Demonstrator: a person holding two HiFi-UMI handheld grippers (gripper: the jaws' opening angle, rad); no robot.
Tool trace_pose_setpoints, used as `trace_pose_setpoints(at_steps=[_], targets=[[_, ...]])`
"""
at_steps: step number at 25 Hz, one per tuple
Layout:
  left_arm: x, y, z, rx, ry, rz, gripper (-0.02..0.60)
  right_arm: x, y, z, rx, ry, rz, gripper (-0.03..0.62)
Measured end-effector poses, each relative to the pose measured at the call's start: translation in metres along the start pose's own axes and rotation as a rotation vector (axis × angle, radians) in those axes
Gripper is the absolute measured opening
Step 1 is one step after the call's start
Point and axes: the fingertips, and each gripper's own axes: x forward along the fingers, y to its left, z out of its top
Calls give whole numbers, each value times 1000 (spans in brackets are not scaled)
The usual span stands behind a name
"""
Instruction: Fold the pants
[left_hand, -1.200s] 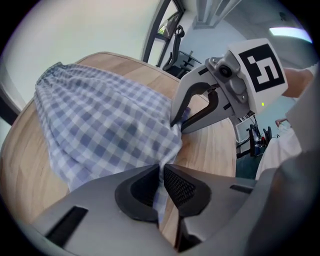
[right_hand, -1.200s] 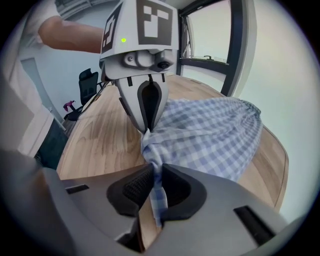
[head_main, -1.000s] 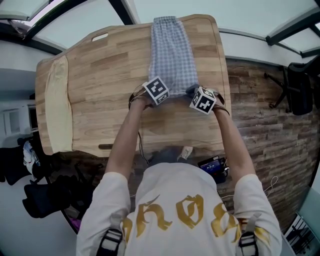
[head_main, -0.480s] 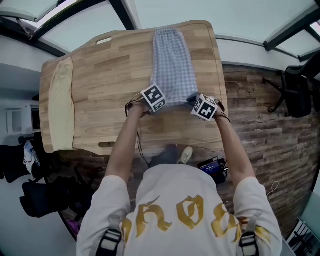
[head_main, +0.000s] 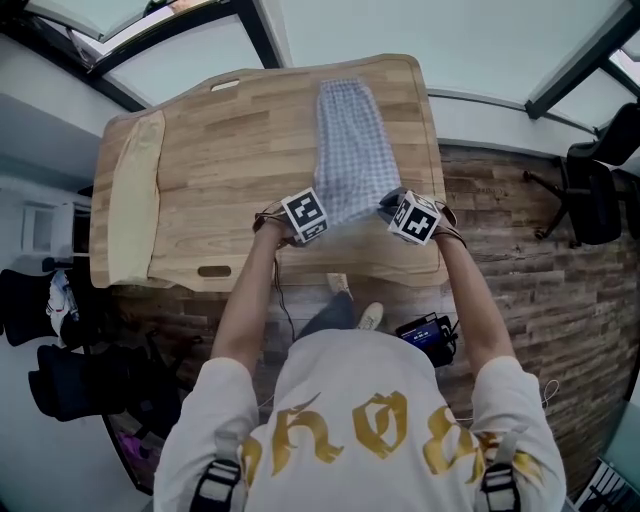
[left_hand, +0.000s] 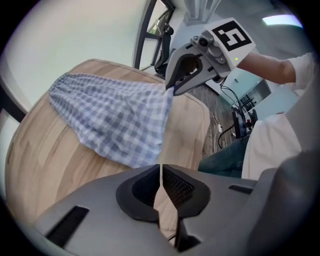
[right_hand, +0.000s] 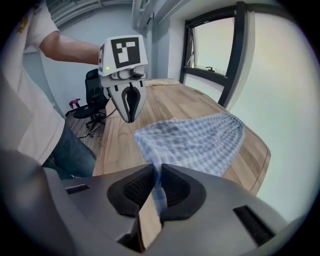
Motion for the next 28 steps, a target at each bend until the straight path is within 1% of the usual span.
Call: trace_pose_setpoints(at_steps=[3, 4, 6, 7, 10, 11, 12, 15, 17, 21, 22, 23, 24, 25, 26, 28], targets=[[7, -27, 12, 7, -43, -35, 43, 2, 14, -11, 1, 30, 14, 64], [9, -33, 15, 8, -54, -36, 44, 3, 17, -14, -1, 41, 18, 64], [15, -38, 19, 25, -52, -15, 53, 5, 24, -21, 3, 53, 27, 64], [18, -39, 21, 37, -45, -3, 78, 6, 27, -23, 10, 55, 29, 64], [26, -43, 30, 66, -48, 11, 245, 8, 29, -27, 30, 51, 28, 64], [28, -42, 35, 74, -57, 18, 268, 8, 29, -27, 38, 46, 28, 64], [32, -41, 39, 79, -62, 23, 275, 9, 28, -27, 48, 39, 29, 64], [46, -35, 42, 88, -41, 19, 275, 9, 27, -26, 73, 18, 36, 64], [55, -30, 42, 98, -22, 24, 275, 8, 27, -25, 72, 4, 45, 64], [65, -20, 49, 78, -23, 6, 267, 4, 23, -17, 90, -44, 85, 64], [65, -17, 51, 78, -26, 11, 249, 3, 20, -15, 104, -57, 95, 64], [66, -12, 54, 82, -25, 27, 207, 2, 17, -13, 116, -67, 105, 64], [66, -7, 55, 89, -23, 46, 139, 2, 15, -12, 122, -70, 114, 64], [67, -4, 56, 98, -19, 59, 114, 2, 13, -12, 119, -68, 121, 64], [68, -3, 57, 104, -14, 63, 105, 3, 12, -12, 110, -61, 123, 64], [69, 0, 57, 106, -5, 51, 83, 5, 10, -15, 93, -41, 123, 64]])
